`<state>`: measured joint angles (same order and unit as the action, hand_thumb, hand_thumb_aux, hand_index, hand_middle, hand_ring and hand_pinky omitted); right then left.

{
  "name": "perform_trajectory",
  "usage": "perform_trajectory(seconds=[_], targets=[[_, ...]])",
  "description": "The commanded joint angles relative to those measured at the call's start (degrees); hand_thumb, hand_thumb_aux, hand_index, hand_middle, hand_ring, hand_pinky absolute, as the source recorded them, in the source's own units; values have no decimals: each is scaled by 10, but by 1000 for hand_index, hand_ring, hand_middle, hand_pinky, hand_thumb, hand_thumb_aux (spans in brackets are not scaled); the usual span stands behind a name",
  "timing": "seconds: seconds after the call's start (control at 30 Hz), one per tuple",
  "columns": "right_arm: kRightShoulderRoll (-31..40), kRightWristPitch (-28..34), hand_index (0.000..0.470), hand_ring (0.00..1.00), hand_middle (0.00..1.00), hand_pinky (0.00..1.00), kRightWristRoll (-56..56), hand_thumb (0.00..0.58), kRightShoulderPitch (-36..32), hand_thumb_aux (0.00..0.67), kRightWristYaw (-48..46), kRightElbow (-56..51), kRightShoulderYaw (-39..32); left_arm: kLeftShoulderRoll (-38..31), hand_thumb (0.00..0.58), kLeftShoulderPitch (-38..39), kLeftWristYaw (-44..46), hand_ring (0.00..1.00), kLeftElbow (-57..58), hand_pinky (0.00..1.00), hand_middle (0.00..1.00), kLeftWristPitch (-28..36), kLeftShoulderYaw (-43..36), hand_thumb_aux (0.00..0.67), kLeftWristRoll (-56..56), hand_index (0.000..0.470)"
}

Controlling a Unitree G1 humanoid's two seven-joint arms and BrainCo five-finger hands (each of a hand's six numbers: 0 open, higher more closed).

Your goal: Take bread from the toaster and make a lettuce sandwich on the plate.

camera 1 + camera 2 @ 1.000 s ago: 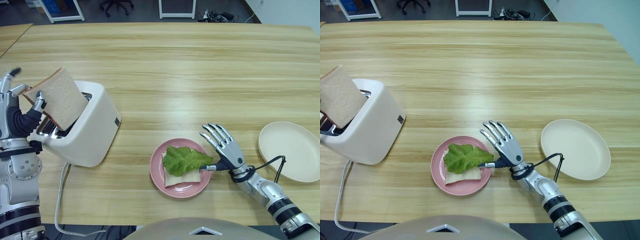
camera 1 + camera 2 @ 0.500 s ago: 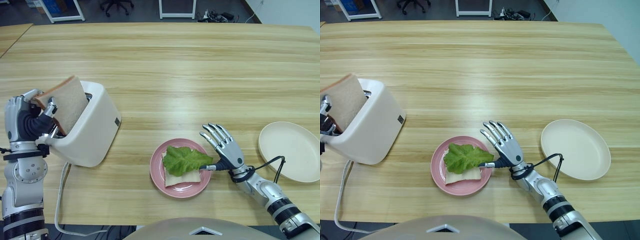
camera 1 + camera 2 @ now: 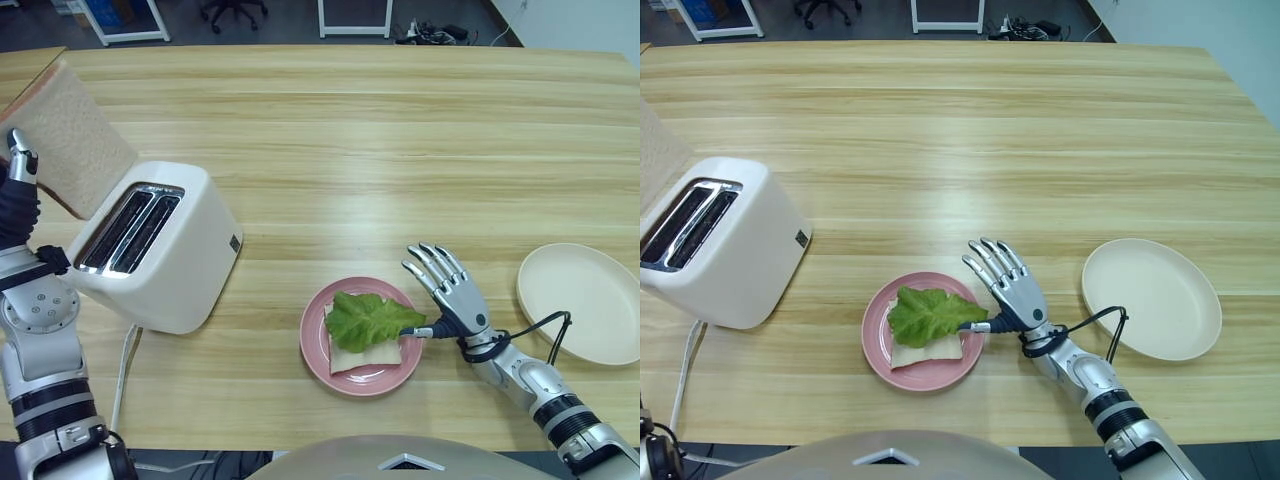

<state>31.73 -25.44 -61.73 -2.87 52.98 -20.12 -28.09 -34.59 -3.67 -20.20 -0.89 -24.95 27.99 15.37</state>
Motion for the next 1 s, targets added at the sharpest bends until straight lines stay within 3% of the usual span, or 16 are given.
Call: perform_trajectory(seconds=[0.03, 0.17, 0.3, 0.43, 0.63, 1.0], targets=[[7, 0, 0, 0, 0, 0, 9, 0, 5, 0, 0, 7, 9, 42, 580, 33, 76, 1000, -101, 1000, 1000, 21, -60, 670, -65, 470], [22, -21, 0, 0, 0, 0, 47, 0, 24, 0, -5, 48, 43, 73, 580, 109, 206, 1000, -187, 1000, 1000, 35, -184, 670, -162, 470], [48, -56, 0, 0, 0, 0, 98, 0, 55, 0, -23, 130, 94, 96, 580, 144, 317, 1000, -158, 1000, 1000, 29, -295, 670, -204, 470], [56, -64, 0, 0, 0, 0, 119, 0, 81, 0, -46, 193, 141, 112, 580, 166, 382, 1000, -136, 1000, 1000, 36, -356, 670, -219, 470], [66, -101, 0, 0, 0, 0, 118, 0, 117, 0, -100, 246, 158, 148, 580, 196, 418, 1000, -102, 1000, 1000, 42, -417, 670, -200, 470], [59, -165, 0, 0, 0, 0, 88, 0, 126, 0, -170, 220, 122, 204, 580, 164, 400, 1000, -32, 1000, 1000, 35, -416, 670, -174, 470]])
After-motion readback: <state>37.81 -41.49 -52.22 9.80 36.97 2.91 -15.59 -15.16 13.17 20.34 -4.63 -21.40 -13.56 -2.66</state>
